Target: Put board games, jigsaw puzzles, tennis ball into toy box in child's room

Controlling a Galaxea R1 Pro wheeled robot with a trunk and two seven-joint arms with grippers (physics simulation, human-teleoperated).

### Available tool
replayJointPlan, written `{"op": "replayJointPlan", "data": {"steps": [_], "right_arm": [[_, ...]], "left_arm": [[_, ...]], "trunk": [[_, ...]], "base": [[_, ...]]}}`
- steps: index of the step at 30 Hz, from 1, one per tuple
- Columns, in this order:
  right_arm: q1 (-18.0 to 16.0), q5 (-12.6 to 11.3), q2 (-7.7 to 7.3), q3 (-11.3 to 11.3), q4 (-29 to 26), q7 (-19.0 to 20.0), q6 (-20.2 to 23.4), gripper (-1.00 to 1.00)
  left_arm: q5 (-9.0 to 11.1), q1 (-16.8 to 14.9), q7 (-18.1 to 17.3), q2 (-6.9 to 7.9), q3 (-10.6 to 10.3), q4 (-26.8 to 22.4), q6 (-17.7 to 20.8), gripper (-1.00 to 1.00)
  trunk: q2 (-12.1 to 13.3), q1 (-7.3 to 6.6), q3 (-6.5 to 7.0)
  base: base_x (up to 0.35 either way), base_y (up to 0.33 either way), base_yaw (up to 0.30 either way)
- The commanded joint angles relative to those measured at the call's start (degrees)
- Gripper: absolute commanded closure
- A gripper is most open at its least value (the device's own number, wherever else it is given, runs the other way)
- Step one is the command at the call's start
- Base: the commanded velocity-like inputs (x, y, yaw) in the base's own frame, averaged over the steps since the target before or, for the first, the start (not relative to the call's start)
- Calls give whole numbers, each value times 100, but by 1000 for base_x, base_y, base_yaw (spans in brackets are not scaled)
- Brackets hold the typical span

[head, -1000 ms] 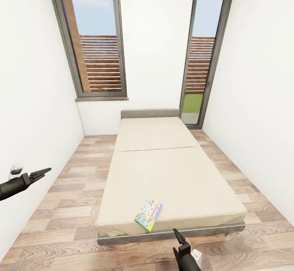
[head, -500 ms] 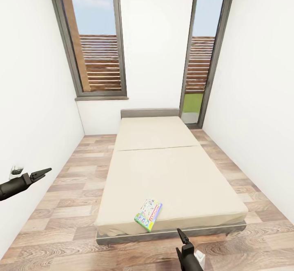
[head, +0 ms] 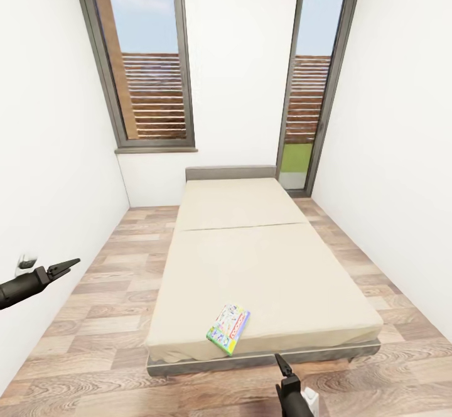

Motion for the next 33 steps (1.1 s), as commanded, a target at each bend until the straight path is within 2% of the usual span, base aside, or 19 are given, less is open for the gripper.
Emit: {"op": "replayJointPlan", "data": {"steps": [1,25,30,33], "right_arm": [[-3,-60,2,-16,-2,-6,48,-100],[2,-71,2,-15,3,78,37,-100],[4,-73,-4,-21,13,208,39,-100],[5,-69,-1,-7,26,446,35,-100]], "left_arm": [[9,-6,-16,-5,9,2,60,-100],[9,-6,-17,-16,5,2,60,-100],[12,-6,-16,-24,3,2,60,-100],[9,-6,-16,-22,3,2,60,-100]], "trunk": [[-47,23,-26],[-1009,550,-456],[-1210,660,-546],[-1330,726,-600]], "base": [[0,0,0],[0,0,0],[0,0,0],[0,0,0]]}}
